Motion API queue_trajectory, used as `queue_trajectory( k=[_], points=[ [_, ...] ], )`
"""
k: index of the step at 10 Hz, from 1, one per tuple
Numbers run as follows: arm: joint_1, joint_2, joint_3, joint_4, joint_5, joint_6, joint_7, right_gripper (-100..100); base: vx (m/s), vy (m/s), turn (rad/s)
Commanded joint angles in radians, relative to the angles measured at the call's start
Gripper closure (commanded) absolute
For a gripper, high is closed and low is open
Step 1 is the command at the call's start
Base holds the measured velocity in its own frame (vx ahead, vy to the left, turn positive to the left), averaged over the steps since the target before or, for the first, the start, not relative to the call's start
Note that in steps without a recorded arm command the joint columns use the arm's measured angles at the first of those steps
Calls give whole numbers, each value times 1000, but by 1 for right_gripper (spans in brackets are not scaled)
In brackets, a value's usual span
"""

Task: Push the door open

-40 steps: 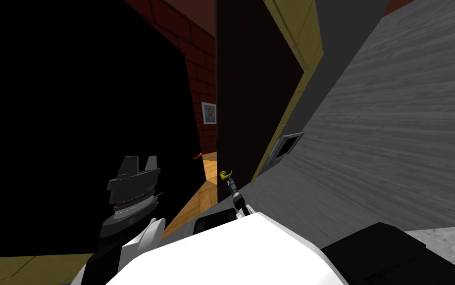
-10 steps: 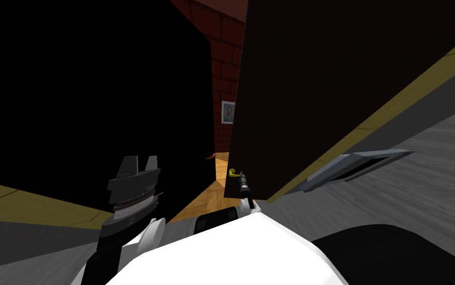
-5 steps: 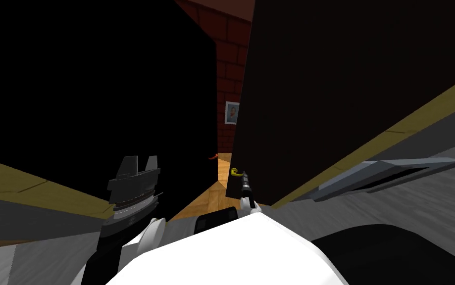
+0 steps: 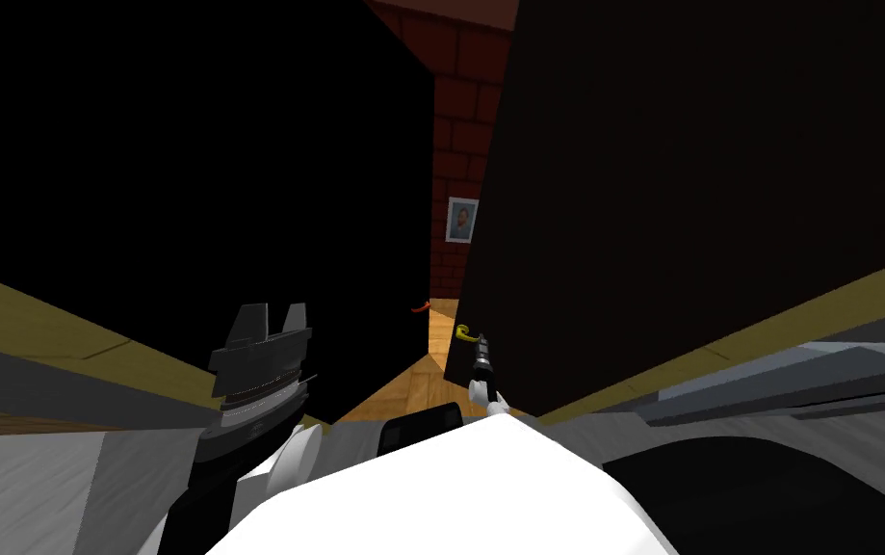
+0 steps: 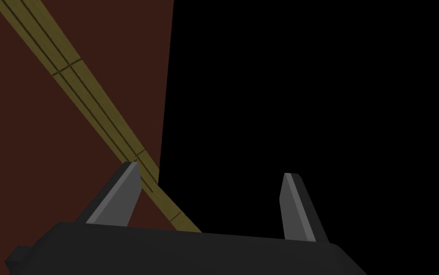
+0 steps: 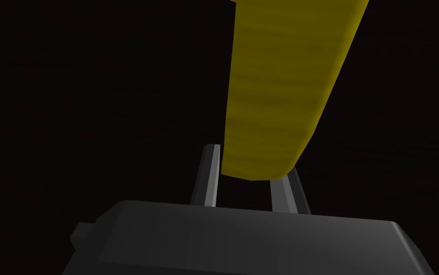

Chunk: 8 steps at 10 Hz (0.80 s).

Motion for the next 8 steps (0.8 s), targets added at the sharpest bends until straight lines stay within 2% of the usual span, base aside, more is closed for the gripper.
queue_trajectory(
  k=[1,6,7,8],
  points=[
    [-14,-7,-28,-12,-17,-5,23,100,45,-27,72],
    [-65,15,-140,45,-115,-35,108,100,76,-23,156],
    [-65,15,-140,45,-115,-35,108,100,71,-25,63],
    [-82,24,-178,64,-148,-45,137,100,88,-22,207]
  ],
)
